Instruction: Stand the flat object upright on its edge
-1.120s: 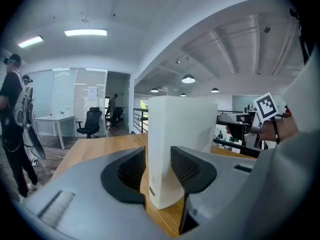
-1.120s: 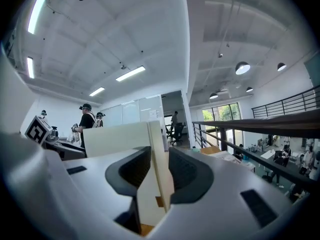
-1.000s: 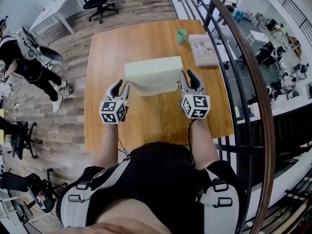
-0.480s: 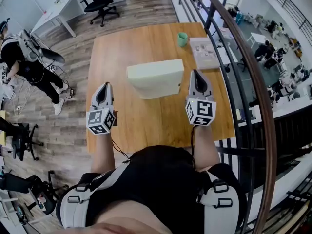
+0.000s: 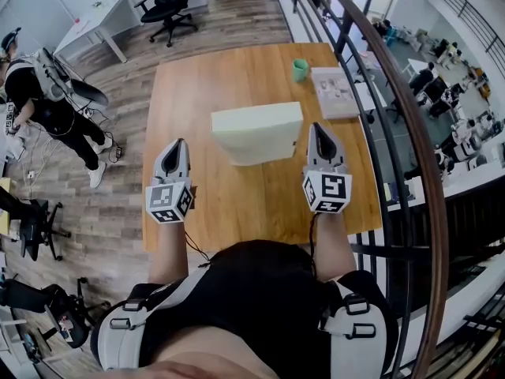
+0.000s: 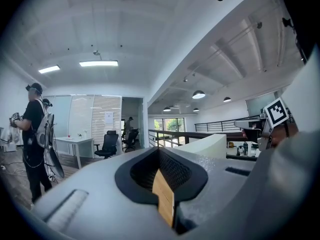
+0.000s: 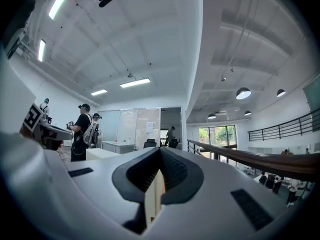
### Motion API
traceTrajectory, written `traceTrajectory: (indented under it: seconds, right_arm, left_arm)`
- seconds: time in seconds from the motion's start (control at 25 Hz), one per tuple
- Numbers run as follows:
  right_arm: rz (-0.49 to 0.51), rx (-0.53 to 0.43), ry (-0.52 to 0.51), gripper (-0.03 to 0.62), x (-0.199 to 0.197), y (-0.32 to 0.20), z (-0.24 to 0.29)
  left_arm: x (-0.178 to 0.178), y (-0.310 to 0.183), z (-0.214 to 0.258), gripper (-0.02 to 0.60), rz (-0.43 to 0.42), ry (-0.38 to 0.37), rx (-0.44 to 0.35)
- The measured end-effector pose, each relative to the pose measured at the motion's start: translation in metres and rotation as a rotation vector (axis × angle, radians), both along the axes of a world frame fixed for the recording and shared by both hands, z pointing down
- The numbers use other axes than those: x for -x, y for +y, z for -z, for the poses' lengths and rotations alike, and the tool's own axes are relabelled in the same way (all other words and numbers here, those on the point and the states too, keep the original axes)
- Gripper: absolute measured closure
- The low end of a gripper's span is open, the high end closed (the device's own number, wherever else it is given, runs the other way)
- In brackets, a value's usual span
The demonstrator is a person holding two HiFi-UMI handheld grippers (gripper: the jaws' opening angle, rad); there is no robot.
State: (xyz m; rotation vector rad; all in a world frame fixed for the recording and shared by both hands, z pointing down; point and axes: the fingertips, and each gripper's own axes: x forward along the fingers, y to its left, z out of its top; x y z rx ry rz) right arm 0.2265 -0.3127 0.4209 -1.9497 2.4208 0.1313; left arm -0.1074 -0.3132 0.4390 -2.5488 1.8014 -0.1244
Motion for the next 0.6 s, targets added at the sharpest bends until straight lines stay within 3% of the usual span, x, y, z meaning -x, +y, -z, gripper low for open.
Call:
traceTrajectory:
  seconds: [0.6]
  right_arm:
    - [0.021,0.004,-0.035,0.589,0.008,-0.001,-0.002]
  left_arm:
    - [-0.009,0.004,-0.001,0.577,-0.013,-0.008,-0.002]
